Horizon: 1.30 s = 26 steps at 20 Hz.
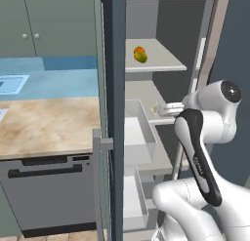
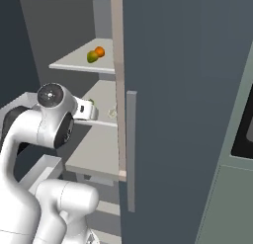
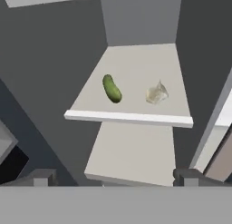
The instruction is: Take the cucumber and garlic from the second highest rack and move them to the highest rack where the tangerine and mango are located, to maximize freezer space. Close the freezer door after rearranging.
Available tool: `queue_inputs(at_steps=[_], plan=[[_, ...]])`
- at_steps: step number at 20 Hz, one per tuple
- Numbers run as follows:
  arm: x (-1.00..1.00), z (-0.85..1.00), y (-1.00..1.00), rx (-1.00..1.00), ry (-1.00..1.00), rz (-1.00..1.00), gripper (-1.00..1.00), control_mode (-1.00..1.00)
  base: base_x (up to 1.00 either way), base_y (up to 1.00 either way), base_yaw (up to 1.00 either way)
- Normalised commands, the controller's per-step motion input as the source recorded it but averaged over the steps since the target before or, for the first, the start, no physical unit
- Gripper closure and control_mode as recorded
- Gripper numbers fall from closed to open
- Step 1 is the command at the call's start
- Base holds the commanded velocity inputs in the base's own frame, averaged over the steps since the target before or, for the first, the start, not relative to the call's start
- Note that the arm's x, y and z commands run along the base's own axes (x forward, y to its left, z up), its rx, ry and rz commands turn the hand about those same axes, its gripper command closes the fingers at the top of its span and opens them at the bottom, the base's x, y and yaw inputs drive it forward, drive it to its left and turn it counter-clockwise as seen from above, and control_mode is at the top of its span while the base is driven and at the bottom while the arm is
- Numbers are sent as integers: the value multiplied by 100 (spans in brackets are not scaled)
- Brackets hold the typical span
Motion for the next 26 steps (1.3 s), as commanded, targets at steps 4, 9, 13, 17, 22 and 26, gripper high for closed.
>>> queue_inputs(at_steps=[4,9,13,17,22,26], plan=[[46,-30,4,4,0,12,-100,-100,0,0,0],[43,-34,20,0,3,9,-100,-100,0,0,0],[47,-15,28,-1,16,9,-100,-100,0,0,0],[46,-14,16,0,5,2,-100,-100,0,0,0],[54,-6,0,0,4,0,-100,-100,0,0,0],[54,-14,0,0,0,1,-100,-100,0,0,0]])
